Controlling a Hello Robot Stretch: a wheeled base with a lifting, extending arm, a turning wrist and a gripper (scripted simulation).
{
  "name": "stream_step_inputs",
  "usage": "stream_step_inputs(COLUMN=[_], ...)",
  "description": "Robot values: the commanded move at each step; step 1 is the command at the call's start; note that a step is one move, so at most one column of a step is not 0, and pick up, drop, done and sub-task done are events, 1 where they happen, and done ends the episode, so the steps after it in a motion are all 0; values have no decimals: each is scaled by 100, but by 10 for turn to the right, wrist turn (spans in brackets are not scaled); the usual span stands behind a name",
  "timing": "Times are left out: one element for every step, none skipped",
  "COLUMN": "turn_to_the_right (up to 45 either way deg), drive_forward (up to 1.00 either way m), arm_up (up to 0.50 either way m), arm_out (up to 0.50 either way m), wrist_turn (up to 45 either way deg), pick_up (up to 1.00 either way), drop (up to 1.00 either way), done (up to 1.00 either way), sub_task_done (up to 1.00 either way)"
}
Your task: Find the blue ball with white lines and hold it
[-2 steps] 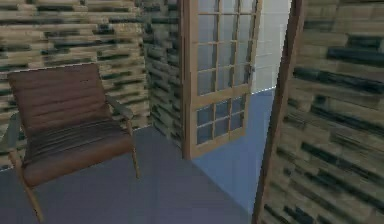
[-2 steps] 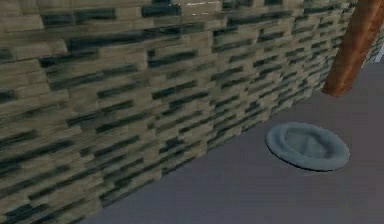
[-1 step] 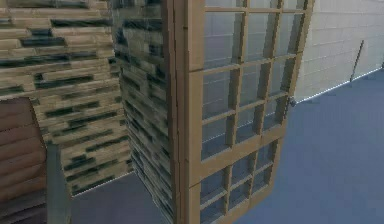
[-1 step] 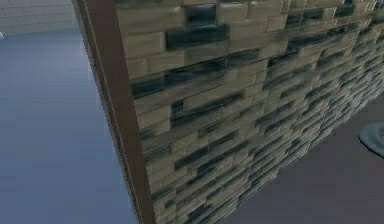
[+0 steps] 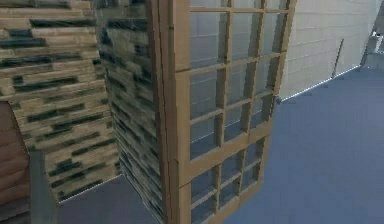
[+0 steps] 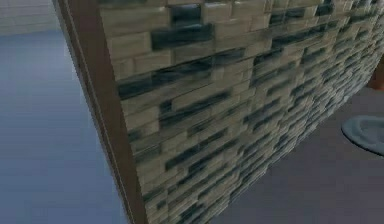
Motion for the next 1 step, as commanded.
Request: stream_step_inputs(turn_to_the_right=[0], drive_forward=[50], arm_up=[0], arm_out=[0], wrist_turn=[0], pick_up=[0], drop=[0], done=[0], sub_task_done=[0])
